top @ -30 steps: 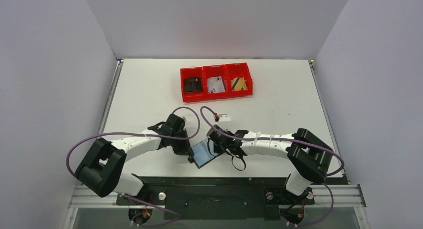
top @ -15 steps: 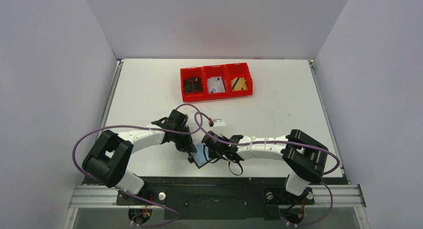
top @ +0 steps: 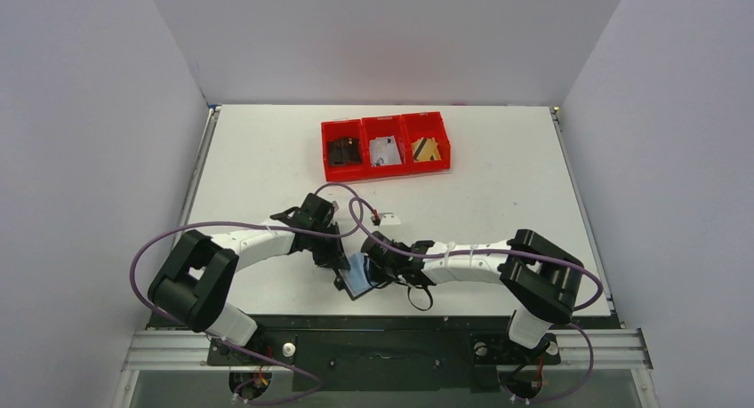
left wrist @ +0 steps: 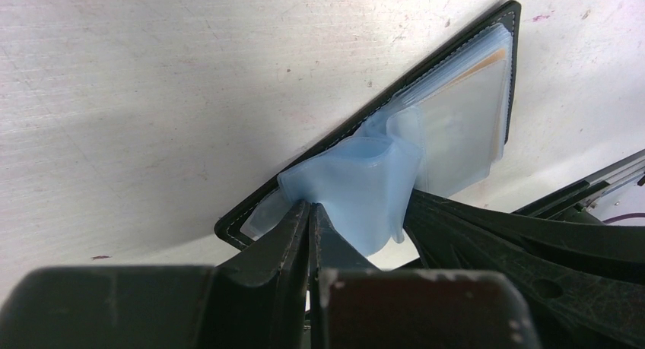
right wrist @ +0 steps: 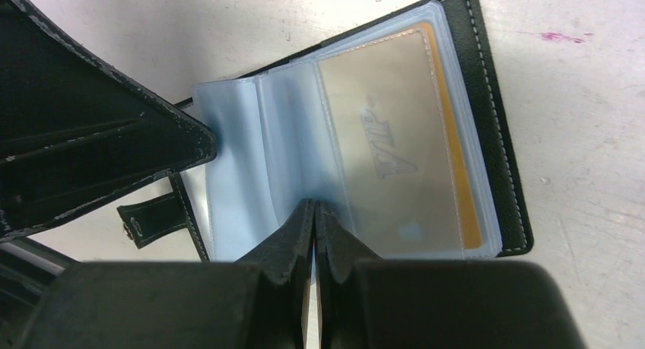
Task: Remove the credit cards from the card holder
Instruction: Remove the credit card from the card holder.
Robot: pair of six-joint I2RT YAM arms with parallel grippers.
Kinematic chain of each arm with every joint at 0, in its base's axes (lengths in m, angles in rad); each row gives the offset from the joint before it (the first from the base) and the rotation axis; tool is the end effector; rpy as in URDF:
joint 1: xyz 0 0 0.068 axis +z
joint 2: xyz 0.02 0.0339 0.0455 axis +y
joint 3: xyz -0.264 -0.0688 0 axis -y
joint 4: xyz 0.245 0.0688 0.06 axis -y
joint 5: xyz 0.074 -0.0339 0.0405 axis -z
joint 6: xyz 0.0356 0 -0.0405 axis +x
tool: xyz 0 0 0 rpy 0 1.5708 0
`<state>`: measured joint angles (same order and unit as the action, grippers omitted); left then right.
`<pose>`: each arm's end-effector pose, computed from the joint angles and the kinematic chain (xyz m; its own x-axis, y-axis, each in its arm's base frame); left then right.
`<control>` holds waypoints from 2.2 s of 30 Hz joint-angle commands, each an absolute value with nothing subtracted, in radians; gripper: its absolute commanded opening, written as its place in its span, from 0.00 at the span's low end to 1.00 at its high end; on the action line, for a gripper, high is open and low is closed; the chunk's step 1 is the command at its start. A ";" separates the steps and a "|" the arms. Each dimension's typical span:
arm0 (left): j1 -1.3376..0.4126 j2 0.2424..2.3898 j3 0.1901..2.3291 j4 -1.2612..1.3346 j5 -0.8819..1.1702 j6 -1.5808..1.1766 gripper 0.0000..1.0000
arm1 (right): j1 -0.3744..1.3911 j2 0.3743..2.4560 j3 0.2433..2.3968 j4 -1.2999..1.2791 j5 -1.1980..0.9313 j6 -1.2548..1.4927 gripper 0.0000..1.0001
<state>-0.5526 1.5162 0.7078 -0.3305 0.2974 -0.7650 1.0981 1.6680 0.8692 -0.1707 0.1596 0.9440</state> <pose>0.2187 -0.1471 0.1432 -0.9775 -0.1751 -0.1177 -0.0980 0.8707 -0.4819 0.1513 0.2835 0.1526 -0.8990 -0.0018 -0.4380 -0.1875 0.9052 0.3813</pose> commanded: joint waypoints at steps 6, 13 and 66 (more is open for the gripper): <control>-0.537 1.515 0.770 -0.365 0.242 -0.712 0.00 | 1.065 1.658 0.819 0.055 0.048 0.967 0.00; -0.524 1.408 0.787 -0.441 0.240 -0.702 0.03 | 1.054 1.677 0.817 0.049 0.055 0.977 0.00; -0.509 1.468 0.721 -0.270 0.333 -0.733 0.00 | 0.986 1.574 0.821 -0.071 0.066 0.974 0.17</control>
